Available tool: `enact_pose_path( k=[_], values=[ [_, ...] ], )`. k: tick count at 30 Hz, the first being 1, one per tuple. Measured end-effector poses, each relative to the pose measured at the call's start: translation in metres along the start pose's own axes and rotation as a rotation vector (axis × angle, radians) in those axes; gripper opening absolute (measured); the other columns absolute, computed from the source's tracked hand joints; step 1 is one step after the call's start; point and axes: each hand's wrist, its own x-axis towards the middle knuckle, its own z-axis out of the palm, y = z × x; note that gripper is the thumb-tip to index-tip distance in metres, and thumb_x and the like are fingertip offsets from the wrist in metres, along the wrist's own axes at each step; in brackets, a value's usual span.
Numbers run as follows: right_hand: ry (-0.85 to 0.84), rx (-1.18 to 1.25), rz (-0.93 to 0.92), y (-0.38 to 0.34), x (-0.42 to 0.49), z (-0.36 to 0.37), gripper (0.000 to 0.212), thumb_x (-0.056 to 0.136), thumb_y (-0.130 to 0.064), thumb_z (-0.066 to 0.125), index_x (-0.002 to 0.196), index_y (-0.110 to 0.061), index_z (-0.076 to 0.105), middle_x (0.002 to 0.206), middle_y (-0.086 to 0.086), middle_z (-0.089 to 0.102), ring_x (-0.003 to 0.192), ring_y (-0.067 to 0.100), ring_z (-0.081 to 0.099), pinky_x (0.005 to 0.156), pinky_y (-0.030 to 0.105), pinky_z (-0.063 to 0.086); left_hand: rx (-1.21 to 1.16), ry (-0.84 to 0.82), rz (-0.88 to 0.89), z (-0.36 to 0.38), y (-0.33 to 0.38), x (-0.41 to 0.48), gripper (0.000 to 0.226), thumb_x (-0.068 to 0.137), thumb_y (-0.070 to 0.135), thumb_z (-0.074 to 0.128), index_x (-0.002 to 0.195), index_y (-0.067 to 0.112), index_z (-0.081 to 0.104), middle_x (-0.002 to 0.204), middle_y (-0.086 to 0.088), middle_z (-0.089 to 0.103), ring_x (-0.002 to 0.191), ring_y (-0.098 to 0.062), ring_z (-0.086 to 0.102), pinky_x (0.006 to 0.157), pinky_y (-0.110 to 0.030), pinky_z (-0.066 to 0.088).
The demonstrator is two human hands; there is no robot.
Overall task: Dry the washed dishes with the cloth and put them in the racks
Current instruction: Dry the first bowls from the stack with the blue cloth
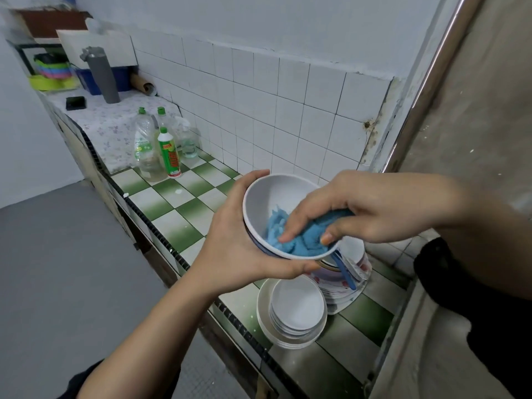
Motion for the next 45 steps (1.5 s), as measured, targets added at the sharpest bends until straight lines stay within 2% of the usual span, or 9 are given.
enact_pose_path(
  k=[3, 8, 13, 18, 23, 28, 36, 40, 45],
  values=[
    [-0.068, -0.338, -0.196, 0.009, 0.019, -0.002, 0.031, 0.097, -0.025, 0.048, 0.113, -0.040, 0.069, 0.131, -0.019, 0.059, 0.108, 0.018, 0.062, 0.095, 0.035, 0.043, -0.055, -0.102, -0.002, -0.008, 0.001, 0.007, 0.115, 0.032, 0.048, 0.091, 0.132, 0.013, 0.046, 0.114, 0.014, 0.066, 0.105, -0.008, 0.065, 0.087, -0.022, 0.051],
    [0.080, -0.598, -0.445, -0.001, 0.023, -0.009, 0.032, 0.079, -0.009, 0.062, 0.105, -0.023, 0.074, 0.112, 0.000, 0.070, 0.101, 0.012, 0.045, 0.090, 0.030, 0.041, -0.082, -0.223, -0.003, -0.017, 0.010, 0.012, 0.103, 0.047, 0.063, 0.085, 0.130, 0.015, 0.047, 0.119, 0.010, 0.065, 0.110, -0.013, 0.064, 0.090, -0.023, 0.049],
    [-0.194, -0.389, -0.062, -0.014, 0.012, -0.019, 0.043, 0.085, -0.027, 0.048, 0.122, -0.041, 0.063, 0.112, -0.013, 0.066, 0.103, 0.007, 0.056, 0.092, 0.039, 0.046, -0.050, -0.104, 0.010, -0.017, 0.007, 0.007, 0.111, 0.033, 0.049, 0.089, 0.129, 0.011, 0.048, 0.113, 0.021, 0.064, 0.105, -0.003, 0.062, 0.086, -0.016, 0.047],
    [-0.311, -0.229, 0.005, -0.010, 0.009, -0.028, 0.042, 0.079, -0.024, 0.052, 0.114, -0.040, 0.069, 0.108, -0.012, 0.068, 0.100, 0.009, 0.060, 0.090, 0.036, 0.047, 0.000, -0.052, -0.011, -0.006, 0.002, 0.004, 0.109, 0.033, 0.045, 0.087, 0.130, 0.015, 0.049, 0.113, 0.011, 0.065, 0.106, -0.007, 0.062, 0.087, -0.019, 0.049],
    [-0.040, -1.012, -0.361, -0.006, 0.013, -0.014, 0.048, 0.069, -0.017, 0.036, 0.097, -0.040, 0.067, 0.107, -0.013, 0.067, 0.107, 0.022, 0.058, 0.078, 0.039, 0.045, -0.168, -0.245, -0.075, -0.016, 0.004, 0.006, 0.100, 0.048, 0.054, 0.090, 0.125, 0.003, 0.049, 0.108, 0.011, 0.067, 0.098, -0.006, 0.063, 0.082, -0.017, 0.048],
    [-0.017, -1.083, -0.375, -0.012, 0.006, -0.009, 0.048, 0.073, -0.017, 0.032, 0.102, -0.037, 0.064, 0.106, -0.009, 0.066, 0.105, 0.022, 0.056, 0.078, 0.043, 0.046, -0.251, -0.338, -0.165, -0.019, 0.005, 0.001, 0.096, 0.060, 0.054, 0.085, 0.124, -0.006, 0.047, 0.110, -0.001, 0.062, 0.101, -0.015, 0.059, 0.085, -0.024, 0.047],
    [-0.343, -0.211, 0.116, -0.024, -0.007, -0.015, 0.044, 0.090, -0.016, 0.054, 0.118, -0.050, 0.058, 0.112, -0.013, 0.061, 0.106, 0.017, 0.056, 0.095, 0.042, 0.046, 0.026, -0.187, -0.035, -0.014, 0.001, -0.002, 0.105, 0.037, 0.047, 0.088, 0.130, 0.016, 0.049, 0.116, 0.005, 0.063, 0.108, -0.015, 0.062, 0.089, -0.028, 0.050],
    [-0.236, 0.225, 0.268, -0.025, 0.001, 0.005, 0.040, 0.094, 0.003, 0.054, 0.119, -0.028, 0.062, 0.106, 0.000, 0.066, 0.086, 0.012, 0.062, 0.082, 0.025, 0.051, 0.125, -0.165, -0.032, -0.004, -0.001, -0.003, 0.110, 0.035, 0.048, 0.089, 0.133, 0.022, 0.044, 0.117, 0.006, 0.063, 0.109, -0.018, 0.062, 0.094, -0.041, 0.051],
    [0.173, 1.213, 0.473, -0.017, 0.015, 0.029, 0.022, 0.096, 0.000, 0.048, 0.110, -0.008, 0.063, 0.104, 0.018, 0.067, 0.083, 0.028, 0.065, 0.068, 0.037, 0.056, 0.274, -0.086, 0.054, 0.011, -0.008, -0.004, 0.108, 0.038, 0.051, 0.088, 0.132, 0.035, 0.037, 0.128, 0.003, 0.057, 0.119, -0.016, 0.057, 0.098, -0.039, 0.048]
  ],
)
